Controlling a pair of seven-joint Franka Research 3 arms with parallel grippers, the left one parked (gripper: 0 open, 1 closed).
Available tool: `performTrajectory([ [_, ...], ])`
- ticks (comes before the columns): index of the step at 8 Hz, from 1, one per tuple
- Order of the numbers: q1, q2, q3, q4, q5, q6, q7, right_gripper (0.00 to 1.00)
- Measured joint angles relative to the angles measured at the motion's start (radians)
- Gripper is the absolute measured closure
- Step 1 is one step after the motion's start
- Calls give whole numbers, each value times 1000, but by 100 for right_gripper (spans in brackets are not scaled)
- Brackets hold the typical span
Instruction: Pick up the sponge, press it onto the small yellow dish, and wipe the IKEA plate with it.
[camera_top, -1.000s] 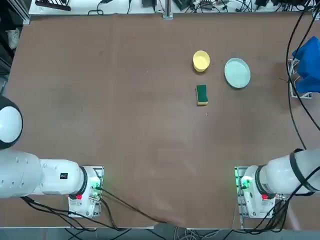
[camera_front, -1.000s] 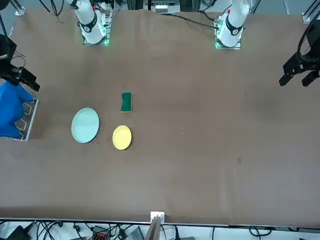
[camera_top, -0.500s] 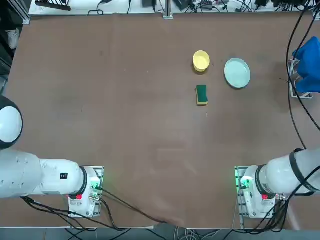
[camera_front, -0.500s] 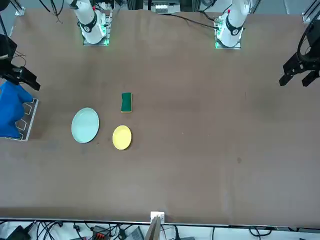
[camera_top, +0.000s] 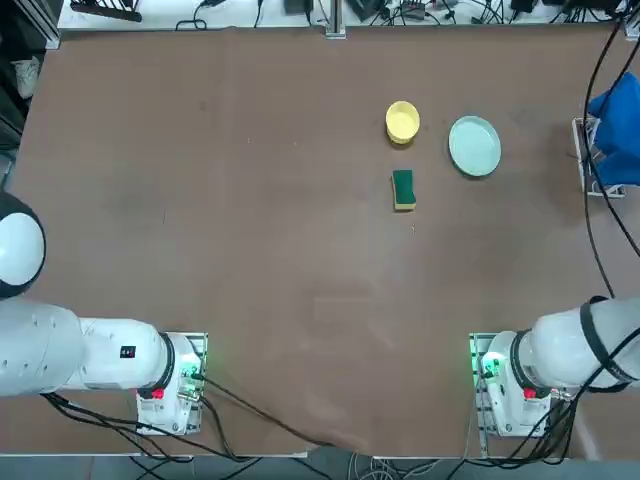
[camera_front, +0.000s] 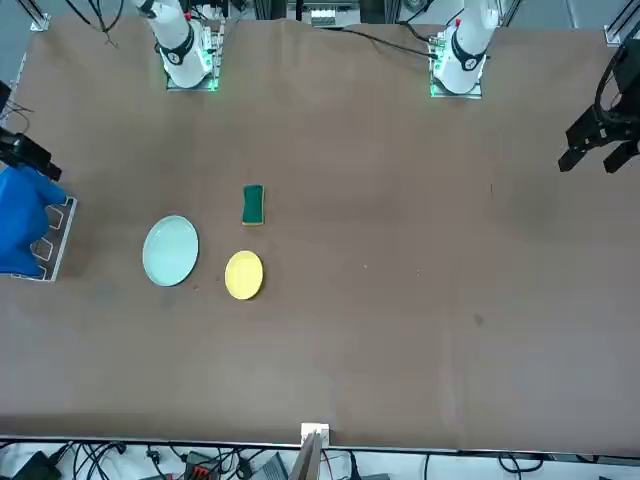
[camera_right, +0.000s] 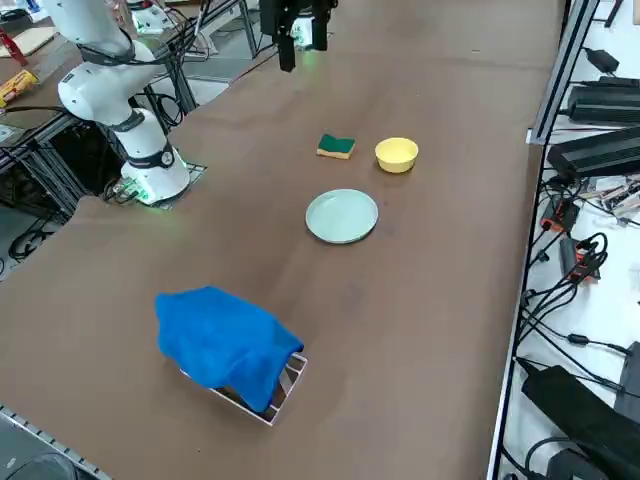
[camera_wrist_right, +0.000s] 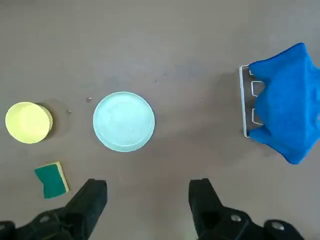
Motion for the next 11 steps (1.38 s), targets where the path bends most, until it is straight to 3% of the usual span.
performTrajectory([
  [11,-11,0,61,2,15,0,-37,0],
])
